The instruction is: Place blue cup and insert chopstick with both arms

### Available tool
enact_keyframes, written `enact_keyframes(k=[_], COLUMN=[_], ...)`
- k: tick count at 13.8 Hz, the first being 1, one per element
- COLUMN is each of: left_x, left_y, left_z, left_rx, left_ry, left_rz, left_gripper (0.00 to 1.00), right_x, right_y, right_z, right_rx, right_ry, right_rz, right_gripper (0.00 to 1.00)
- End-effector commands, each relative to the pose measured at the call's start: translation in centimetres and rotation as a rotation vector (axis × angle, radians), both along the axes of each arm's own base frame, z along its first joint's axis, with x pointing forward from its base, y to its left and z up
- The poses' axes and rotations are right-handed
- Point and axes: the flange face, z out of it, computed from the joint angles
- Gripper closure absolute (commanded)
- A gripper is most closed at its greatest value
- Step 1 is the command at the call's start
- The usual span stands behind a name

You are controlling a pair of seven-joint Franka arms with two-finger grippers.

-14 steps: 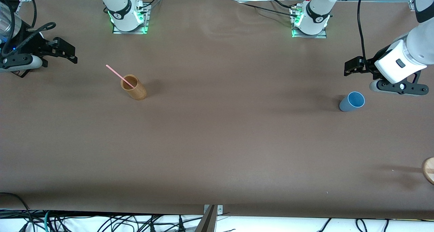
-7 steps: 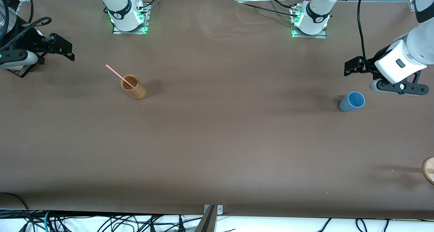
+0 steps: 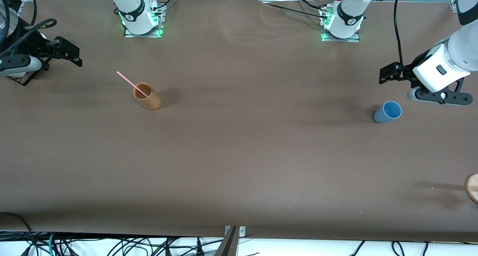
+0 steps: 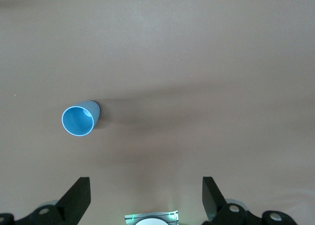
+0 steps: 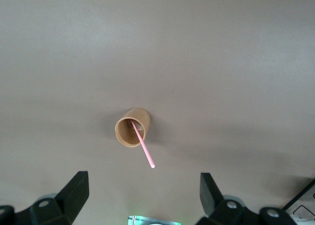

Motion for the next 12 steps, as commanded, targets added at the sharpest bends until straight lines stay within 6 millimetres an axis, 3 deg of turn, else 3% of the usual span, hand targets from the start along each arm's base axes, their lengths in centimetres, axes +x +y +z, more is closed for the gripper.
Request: enact_keyframes(k=[1,12], left_x=[0.23,0.25], left_y=[0.15,0.41], left_z=[0.53,0.46], left_rx=[0.018,0.018], left_ry=[0.003,0.004], left_rz=[-0.016,-0.011], left_gripper=[0.0,0.0], right_x=[-0.61,-0.79], right_y=[0.17,0.09], right_z=[0.61,0.53], right_rx=[0.011,0.012], right_ry=[0.015,0.028], right_rz=[0.018,0.014], right_gripper=[0.0,0.0])
